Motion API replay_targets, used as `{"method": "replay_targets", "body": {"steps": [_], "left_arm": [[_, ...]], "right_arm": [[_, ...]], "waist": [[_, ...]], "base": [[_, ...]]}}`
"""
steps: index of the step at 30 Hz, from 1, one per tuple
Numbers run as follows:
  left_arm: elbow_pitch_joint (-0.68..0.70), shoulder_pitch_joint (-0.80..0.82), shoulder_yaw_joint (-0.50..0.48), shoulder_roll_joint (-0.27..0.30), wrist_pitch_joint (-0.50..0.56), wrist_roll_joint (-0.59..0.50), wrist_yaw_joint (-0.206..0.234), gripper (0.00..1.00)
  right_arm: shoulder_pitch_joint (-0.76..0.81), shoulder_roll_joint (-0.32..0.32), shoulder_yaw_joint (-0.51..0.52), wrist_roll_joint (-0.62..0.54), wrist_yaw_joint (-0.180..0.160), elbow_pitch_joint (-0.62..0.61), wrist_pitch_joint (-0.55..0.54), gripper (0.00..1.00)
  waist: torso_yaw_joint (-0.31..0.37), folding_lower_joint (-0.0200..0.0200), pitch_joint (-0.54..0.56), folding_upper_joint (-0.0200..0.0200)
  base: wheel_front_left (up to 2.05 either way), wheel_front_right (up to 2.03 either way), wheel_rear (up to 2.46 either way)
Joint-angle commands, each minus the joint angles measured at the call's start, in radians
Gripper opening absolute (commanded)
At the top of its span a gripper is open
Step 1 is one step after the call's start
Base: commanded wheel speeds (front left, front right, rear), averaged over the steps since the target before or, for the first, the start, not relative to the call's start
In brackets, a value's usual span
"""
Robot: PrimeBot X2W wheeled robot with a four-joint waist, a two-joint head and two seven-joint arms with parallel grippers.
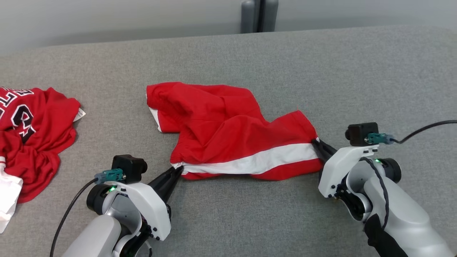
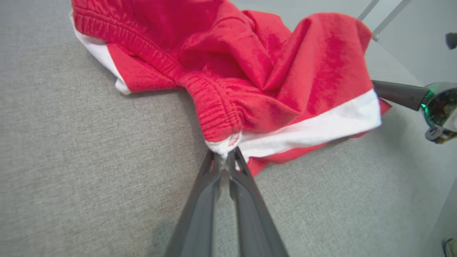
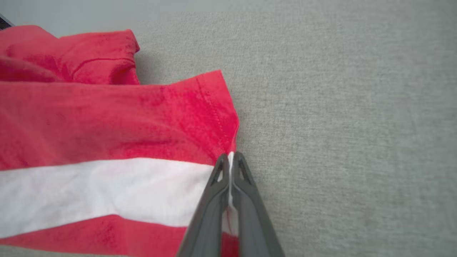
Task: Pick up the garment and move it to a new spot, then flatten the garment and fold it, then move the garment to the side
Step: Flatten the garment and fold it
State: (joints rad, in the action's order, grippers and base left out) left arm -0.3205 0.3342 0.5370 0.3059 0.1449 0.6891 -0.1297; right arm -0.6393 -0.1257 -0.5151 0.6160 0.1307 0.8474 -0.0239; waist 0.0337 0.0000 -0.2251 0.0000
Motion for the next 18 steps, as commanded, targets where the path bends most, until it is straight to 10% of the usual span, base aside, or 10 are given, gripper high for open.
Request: {"method": "replay_targets", "body": {"steps": [1, 18], "left_arm": [[0.008, -0.016, 0.002, 0.011, 0.002, 0.008, 0.000, 0.00], [0.247, 0.098, 0.009, 0.213, 0.325, 0.183, 0.000, 0.00]], "right_arm": [[0.013, -0.010, 0.009, 0.010, 0.000, -0.011, 0.023, 0.00], [0.012, -0.070, 0.054, 0.272, 0.000, -0.308, -0.008, 0.00]], "waist": [[0.003, 0.0000, 0.038, 0.0000], [0.028, 0.0000, 0.144, 0.0000]], "base": [[0.00, 0.00, 0.00], [0.00, 0.00, 0.00]]}}
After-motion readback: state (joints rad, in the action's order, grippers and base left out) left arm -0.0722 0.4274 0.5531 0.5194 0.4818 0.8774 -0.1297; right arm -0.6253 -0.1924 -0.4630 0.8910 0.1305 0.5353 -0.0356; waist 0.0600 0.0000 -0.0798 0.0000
